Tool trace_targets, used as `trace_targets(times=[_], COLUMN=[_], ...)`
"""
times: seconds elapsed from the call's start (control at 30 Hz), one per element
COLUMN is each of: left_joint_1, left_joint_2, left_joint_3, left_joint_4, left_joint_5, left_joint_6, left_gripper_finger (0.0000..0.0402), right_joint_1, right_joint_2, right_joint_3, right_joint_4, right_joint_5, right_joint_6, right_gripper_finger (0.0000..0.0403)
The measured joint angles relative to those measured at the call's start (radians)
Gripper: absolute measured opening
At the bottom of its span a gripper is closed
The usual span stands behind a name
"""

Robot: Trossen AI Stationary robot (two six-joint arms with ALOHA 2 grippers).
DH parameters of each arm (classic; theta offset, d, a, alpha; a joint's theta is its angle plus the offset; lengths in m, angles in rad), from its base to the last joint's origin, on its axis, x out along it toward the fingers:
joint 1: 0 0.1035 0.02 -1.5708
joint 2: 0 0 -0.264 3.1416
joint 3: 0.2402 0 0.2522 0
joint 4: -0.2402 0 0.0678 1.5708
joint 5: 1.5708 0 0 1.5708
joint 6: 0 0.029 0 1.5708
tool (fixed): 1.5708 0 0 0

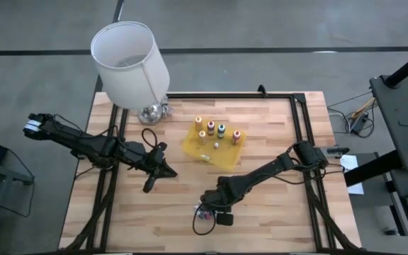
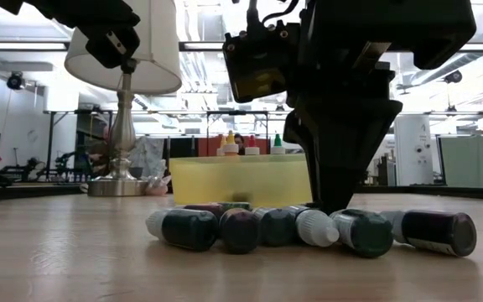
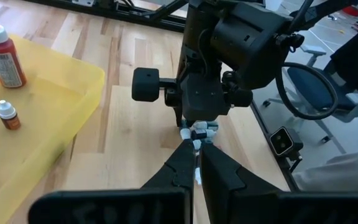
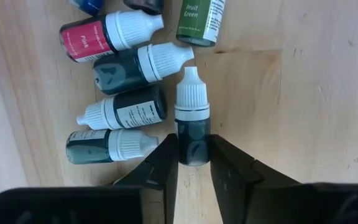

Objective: Pick & Place food coloring
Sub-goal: Put the small green food coloring bottle into the yellow bin

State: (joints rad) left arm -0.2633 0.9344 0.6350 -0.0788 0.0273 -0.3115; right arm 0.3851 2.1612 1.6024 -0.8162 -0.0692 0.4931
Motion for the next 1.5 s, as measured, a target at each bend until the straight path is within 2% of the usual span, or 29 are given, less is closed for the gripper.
trace_targets(times=[0.33,0.5,0.67,0.9,1.1,1.3,1.5], left_joint_1=[0.0,0.0,0.0,0.0,0.0,0.0,0.0], left_joint_2=[0.0,0.0,-0.001,0.0,0.017,0.039,0.073], left_joint_3=[0.0,0.0,0.038,0.115,0.164,0.184,0.226], left_joint_4=[0.017,0.062,0.064,0.052,-0.02,-0.056,-0.079], left_joint_5=[0.001,0.012,0.012,0.01,0.012,0.012,0.012], left_joint_6=[-0.041,-0.078,-0.11,-0.049,-0.026,0.005,0.048], left_gripper_finger=[0.0,0.0,0.0004,0.0055,0.0098,0.0108,0.0108], right_joint_1=[0.0,-0.003,-0.008,-0.036,-0.064,-0.086,-0.099], right_joint_2=[-0.002,-0.005,-0.006,-0.007,-0.008,-0.008,-0.02], right_joint_3=[0.034,0.131,0.261,0.453,0.612,0.743,0.752], right_joint_4=[-0.042,-0.138,-0.226,-0.296,-0.344,-0.363,-0.36], right_joint_5=[-0.006,-0.002,0.081,0.164,0.213,0.23,0.23], right_joint_6=[0.001,-0.01,-0.031,-0.034,-0.034,-0.039,-0.034], right_gripper_finger=[0.0066,0.0066,0.0066,0.0066,0.0066,0.0065,0.0065])
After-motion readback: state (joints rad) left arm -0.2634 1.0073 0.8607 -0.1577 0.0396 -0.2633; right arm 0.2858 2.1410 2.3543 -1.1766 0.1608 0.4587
